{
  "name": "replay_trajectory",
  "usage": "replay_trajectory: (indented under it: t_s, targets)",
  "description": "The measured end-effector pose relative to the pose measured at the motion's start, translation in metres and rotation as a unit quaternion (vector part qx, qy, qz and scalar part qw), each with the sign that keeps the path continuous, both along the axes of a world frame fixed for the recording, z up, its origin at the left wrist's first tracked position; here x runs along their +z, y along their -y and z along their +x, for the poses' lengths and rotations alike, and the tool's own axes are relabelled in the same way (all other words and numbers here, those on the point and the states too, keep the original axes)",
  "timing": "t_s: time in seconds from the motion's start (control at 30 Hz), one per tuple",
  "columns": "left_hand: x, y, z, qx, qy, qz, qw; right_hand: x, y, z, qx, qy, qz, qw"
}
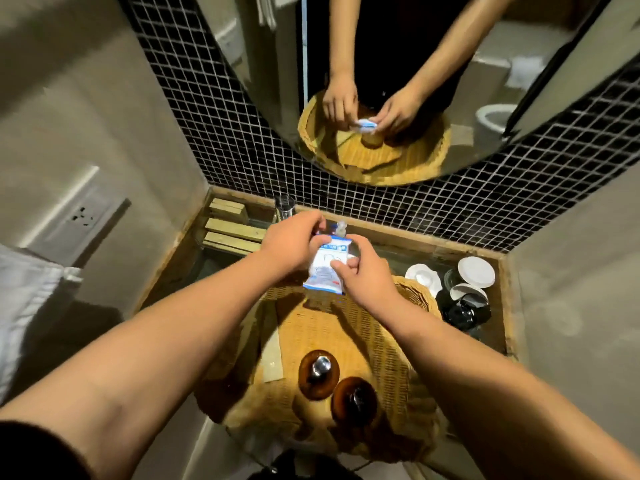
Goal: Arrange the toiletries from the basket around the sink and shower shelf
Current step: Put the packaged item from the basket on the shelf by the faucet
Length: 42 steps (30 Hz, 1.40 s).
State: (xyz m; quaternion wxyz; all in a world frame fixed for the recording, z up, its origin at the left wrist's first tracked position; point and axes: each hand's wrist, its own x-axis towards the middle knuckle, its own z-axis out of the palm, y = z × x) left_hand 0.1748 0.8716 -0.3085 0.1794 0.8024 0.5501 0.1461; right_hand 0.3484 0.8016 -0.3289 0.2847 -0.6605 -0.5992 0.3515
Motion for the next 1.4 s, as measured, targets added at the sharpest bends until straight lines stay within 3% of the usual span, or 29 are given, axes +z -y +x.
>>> replay_trajectory:
  t_s: [0.33, 0.73, 1.03, 1.4]
  targets:
    - [0.073, -0.021, -0.057, 0.037, -0.037, 0.039, 0.998, 0.064, -0.057, -0.056, 0.046, -0.01, 0.051, 0.998]
    - [0.075, -0.086, -0.122, 0.031, -0.035, 0.042, 0.998, 0.072, -0.117, -0.135, 0.09, 0.057, 0.115, 0.988]
    - [0.037, -0.139, -0.142, 0.042, -0.026, 0.018, 0.999, 0.051, -0.175, -0.15, 0.091, 0.129, 0.046, 0.986]
    - [-0.002, -0.167, -0.151, 0.038, 0.011, -0.033, 0.999, 0.014, -0.203, -0.169, 0.055, 0.091, -0.052, 0.993]
